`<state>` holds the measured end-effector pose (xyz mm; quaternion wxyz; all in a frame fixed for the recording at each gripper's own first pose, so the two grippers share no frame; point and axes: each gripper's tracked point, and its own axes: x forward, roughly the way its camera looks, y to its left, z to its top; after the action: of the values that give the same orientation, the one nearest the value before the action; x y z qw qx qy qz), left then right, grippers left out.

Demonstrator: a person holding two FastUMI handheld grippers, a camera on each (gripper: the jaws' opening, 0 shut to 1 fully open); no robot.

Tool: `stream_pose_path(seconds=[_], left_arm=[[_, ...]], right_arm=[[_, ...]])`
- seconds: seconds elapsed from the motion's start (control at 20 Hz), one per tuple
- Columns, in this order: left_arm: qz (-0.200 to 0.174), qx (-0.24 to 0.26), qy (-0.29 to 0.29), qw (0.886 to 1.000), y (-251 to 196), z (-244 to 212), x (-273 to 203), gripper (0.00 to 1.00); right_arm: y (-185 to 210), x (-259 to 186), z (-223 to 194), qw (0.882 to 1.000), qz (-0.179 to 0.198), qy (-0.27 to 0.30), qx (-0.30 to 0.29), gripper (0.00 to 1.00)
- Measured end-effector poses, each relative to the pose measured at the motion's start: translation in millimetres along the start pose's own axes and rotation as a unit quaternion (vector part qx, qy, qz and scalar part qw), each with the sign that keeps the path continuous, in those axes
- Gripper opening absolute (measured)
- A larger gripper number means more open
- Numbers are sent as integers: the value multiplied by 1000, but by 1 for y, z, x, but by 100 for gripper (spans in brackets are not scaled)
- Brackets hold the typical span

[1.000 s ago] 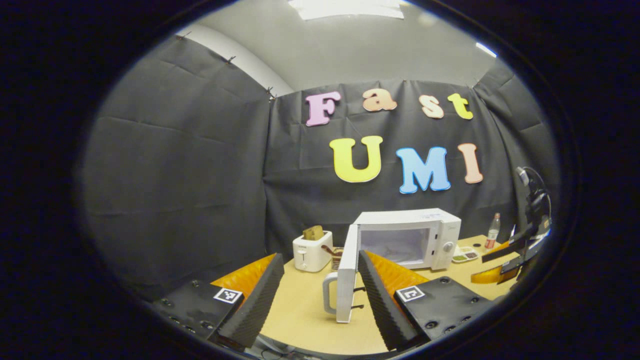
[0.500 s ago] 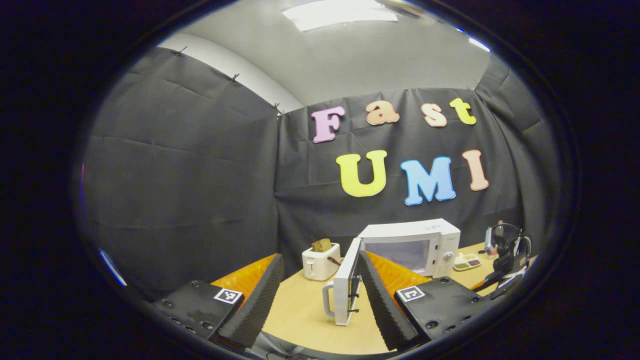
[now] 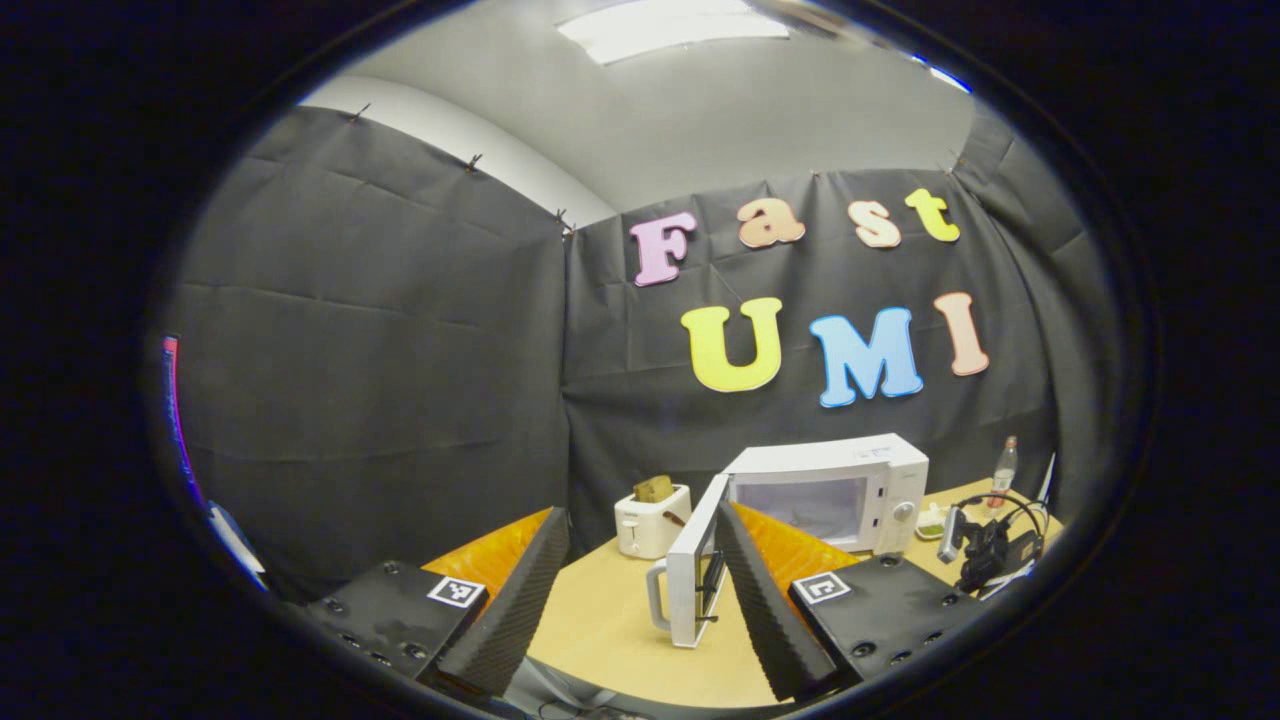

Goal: Open the microwave oven with the left hand, put the food in, and close the microwave oven.

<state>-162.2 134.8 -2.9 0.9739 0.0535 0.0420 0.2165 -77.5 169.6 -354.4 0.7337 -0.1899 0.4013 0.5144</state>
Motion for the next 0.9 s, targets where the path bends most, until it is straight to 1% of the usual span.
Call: stream_pose_path(seconds=[0.1,0.15,0.2,0.3,0.35,0.4,0.55,0.6,0.65,0.7,0.9], left_arm=[[6,2,-1,1000,0,1,-1,95],[8,2,0,1000,0,1,-1,95],[11,2,1,1000,0,0,-1,95],[12,-4,1,1000,-1,1,1,95],[15,-5,1,1000,-1,3,3,95],[18,-6,-2,1000,-1,4,3,95],[15,-5,-10,1000,-2,12,6,95],[12,-2,-12,1000,-3,11,8,95],[11,2,-14,1000,-3,11,11,95],[11,3,-16,1000,-1,10,15,95],[7,-18,-25,1000,-2,9,34,96]], right_arm=[[-1,6,-7,1000,0,11,-4,97],[3,6,-10,1000,10,16,-1,95],[6,9,-13,1000,15,22,0,90],[5,8,-11,1000,11,17,-16,80],[5,6,-11,1000,12,18,-20,80],[7,4,-10,1000,12,16,-24,75],[3,-7,6,1000,-2,-5,-21,75],[1,-11,15,1000,-7,-17,-20,72],[-2,-17,25,999,-12,-28,-23,72],[-7,-22,34,999,-19,-39,-26,75],[-24,-44,79,995,-48,-79,-32,75]])
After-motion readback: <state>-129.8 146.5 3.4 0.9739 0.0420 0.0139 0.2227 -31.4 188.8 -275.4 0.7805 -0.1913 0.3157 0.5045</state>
